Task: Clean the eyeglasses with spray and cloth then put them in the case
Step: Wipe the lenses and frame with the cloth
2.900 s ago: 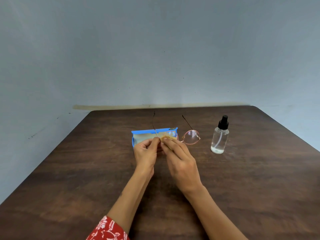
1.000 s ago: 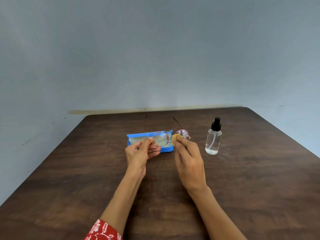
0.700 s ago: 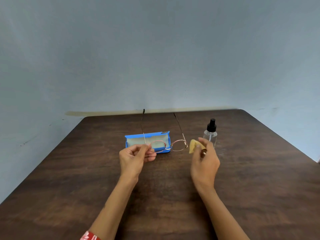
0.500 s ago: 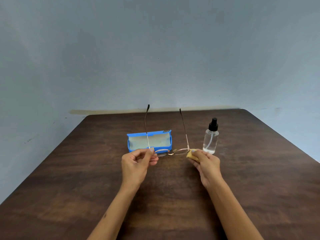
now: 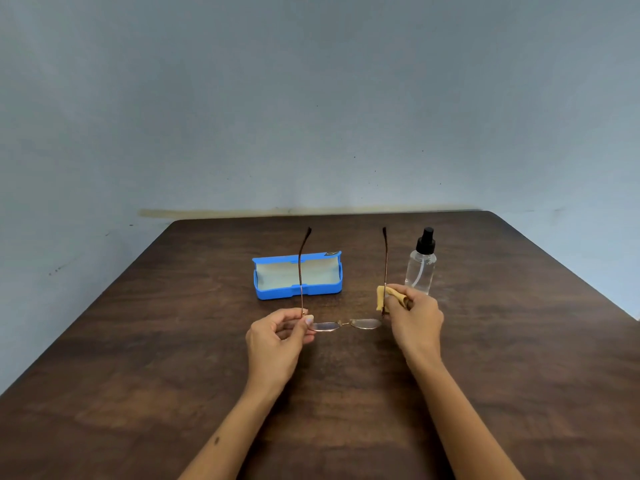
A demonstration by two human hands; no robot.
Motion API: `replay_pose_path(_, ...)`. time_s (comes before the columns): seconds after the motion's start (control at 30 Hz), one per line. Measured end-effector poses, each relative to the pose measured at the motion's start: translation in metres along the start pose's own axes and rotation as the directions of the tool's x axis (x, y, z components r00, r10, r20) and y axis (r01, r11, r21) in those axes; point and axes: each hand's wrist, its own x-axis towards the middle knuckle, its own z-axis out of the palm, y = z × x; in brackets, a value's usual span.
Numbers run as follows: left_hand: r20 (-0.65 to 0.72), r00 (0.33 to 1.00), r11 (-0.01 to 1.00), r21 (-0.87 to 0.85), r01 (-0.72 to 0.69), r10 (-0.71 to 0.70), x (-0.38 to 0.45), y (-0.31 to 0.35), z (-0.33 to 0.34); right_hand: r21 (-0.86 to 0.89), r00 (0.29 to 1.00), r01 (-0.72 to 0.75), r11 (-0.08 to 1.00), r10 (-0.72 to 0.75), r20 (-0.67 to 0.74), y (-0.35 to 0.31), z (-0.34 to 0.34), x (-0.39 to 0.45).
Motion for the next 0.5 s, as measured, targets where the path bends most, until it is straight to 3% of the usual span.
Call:
replay_pose_path(0.17, -0.019, 1.0, 0.999, 0.053, -0.003, 0.004, -0.0005, -0.0031, 0.0014, -0.059, 0.995, 0.097, 0.994, -0.097, -0.008, -0.0031, 0.0009, -0.0088)
replay_pose_path(0.3, -0.041, 0.999, 0.996, 0.085, -0.012, 0.016, 0.0012, -0.0036, 0.002, 0.054, 0.997, 0.077, 0.996, -0.076, -0.023, 0.0011, 0.0051, -0.01)
replay_pose_path(0.5, -0.062, 0.998, 0.998, 0.062, 0.025, -0.021, 0.0021, -0.0047, 0.0008, 0.047, 0.994, 0.108, 0.993, -0.11, 0.028, 0.004, 0.0055, -0.0109)
